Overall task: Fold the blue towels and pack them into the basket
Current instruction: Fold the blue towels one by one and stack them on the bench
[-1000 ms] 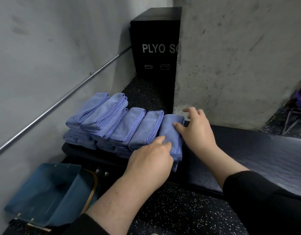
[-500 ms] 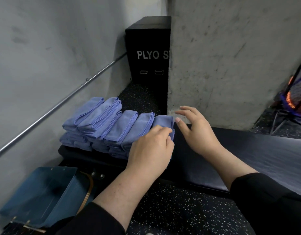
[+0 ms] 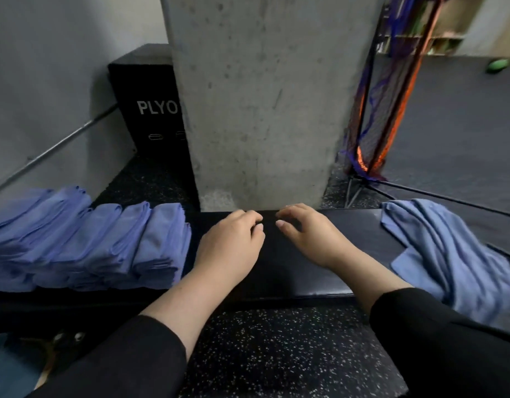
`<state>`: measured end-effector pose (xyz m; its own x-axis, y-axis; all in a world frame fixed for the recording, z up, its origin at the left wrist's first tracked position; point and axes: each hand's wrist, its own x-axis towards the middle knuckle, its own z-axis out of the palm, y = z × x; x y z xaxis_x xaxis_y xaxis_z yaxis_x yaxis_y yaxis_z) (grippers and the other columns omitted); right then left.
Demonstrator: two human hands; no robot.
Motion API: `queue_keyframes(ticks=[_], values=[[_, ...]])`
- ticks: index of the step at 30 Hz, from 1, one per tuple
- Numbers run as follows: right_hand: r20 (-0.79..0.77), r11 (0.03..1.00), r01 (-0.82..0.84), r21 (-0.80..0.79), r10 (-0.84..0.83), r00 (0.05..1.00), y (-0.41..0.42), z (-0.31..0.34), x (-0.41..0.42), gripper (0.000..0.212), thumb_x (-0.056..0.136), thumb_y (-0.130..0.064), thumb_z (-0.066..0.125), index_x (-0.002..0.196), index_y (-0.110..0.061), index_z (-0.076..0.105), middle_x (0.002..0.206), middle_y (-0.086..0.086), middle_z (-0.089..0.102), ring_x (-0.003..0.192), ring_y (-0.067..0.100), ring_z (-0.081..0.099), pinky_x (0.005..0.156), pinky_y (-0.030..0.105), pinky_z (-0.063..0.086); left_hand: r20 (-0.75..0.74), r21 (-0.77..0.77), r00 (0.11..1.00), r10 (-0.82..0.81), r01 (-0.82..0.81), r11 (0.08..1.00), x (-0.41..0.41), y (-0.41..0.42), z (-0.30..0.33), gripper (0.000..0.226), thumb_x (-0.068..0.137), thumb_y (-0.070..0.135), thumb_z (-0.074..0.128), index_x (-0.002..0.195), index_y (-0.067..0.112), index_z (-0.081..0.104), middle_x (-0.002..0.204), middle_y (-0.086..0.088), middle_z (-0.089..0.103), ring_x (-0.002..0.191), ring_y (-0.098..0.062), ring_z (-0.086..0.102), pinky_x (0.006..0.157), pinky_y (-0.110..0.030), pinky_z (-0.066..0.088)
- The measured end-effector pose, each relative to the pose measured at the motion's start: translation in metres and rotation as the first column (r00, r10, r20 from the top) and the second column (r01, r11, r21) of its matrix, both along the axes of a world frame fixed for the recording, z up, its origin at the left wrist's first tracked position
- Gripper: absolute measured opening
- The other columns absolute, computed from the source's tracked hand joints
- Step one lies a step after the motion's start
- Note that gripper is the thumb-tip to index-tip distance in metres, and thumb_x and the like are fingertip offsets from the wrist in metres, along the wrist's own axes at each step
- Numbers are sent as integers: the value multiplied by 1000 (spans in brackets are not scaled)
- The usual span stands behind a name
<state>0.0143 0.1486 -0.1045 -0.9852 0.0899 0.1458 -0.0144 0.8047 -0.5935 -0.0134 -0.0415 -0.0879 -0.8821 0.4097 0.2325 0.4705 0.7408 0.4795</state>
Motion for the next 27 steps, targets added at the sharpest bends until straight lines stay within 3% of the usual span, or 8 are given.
queue_keyframes(ticks=[5, 8, 11, 15, 17, 20, 23, 27], values=[[141, 970, 114, 215, -146, 979, 70, -3, 51, 36, 96, -39, 64, 126, -19, 65, 127, 1, 60, 114, 21, 60, 96, 29, 43, 62, -173, 990, -126, 135, 976, 6, 52, -7, 33, 105, 38, 40, 131, 29, 58, 123, 9, 60, 107, -18, 60, 85, -39, 53], [153, 913, 246, 325, -307, 939, 113, -10, 74, 38, 93, -37, 67, 125, -17, 65, 123, 9, 62, 114, 31, 60, 96, 38, 47, 103, -183, 981, -165, 182, 966, 7, 76, -10, 32, 104, 38, 42, 129, 29, 59, 116, 9, 61, 104, -17, 60, 85, -39, 53], [109, 821, 436, 369, -504, 857, 153, -17, 91, 40, 91, -37, 68, 126, -17, 64, 127, 11, 60, 118, 34, 56, 92, 46, 50, 156, -165, 967, -202, 227, 960, 12, 93, -14, 32, 104, 40, 44, 130, 29, 60, 113, 10, 62, 102, -16, 59, 88, -39, 53], [90, 643, 649, 406, -735, 672, 196, -30, 116, 45, 87, -44, 68, 124, -20, 60, 131, 9, 54, 125, 36, 50, 96, 51, 47, 177, -168, 943, -283, 312, 935, 23, 110, -18, 35, 104, 41, 44, 134, 30, 58, 114, 12, 62, 102, -14, 58, 87, -37, 52], [163, 585, 701, 409, -802, 575, 214, -40, 128, 38, 80, -49, 64, 105, -21, 63, 117, 9, 59, 119, 37, 53, 96, 52, 47, 177, -179, 936, -304, 334, 925, 25, 113, -20, 36, 103, 43, 44, 135, 32, 57, 114, 14, 61, 99, -12, 58, 85, -36, 52], [286, 601, 729, 328, -798, 530, 230, -53, 136, 30, 67, -41, 56, 70, -11, 54, 76, 7, 60, 87, 35, 62, 85, 46, 54, 184, -196, 934, -307, 341, 920, 24, 114, -23, 36, 103, 44, 44, 135, 32, 57, 115, 14, 61, 99, -11, 58, 87, -36, 52], [288, 569, 774, 279, -818, 497, 238, -62, 135, 19, 75, -27, 60, 70, -9, 53, 70, 5, 60, 81, 33, 61, 80, 39, 52, 194, -184, 933, -303, 338, 923, 20, 113, -24, 35, 103, 43, 44, 133, 31, 58, 114, 14, 62, 100, -11, 57, 89, -36, 52], [304, 504, 835, 221, -849, 432, 243, -70, 133, 24, 81, -35, 59, 92, -13, 60, 93, 8, 68, 96, 32, 63, 88, 41, 50, 199, -184, 932, -302, 338, 923, 19, 111, -26, 35, 103, 44, 45, 132, 31, 59, 112, 15, 62, 100, -10, 57, 88, -36, 52]])
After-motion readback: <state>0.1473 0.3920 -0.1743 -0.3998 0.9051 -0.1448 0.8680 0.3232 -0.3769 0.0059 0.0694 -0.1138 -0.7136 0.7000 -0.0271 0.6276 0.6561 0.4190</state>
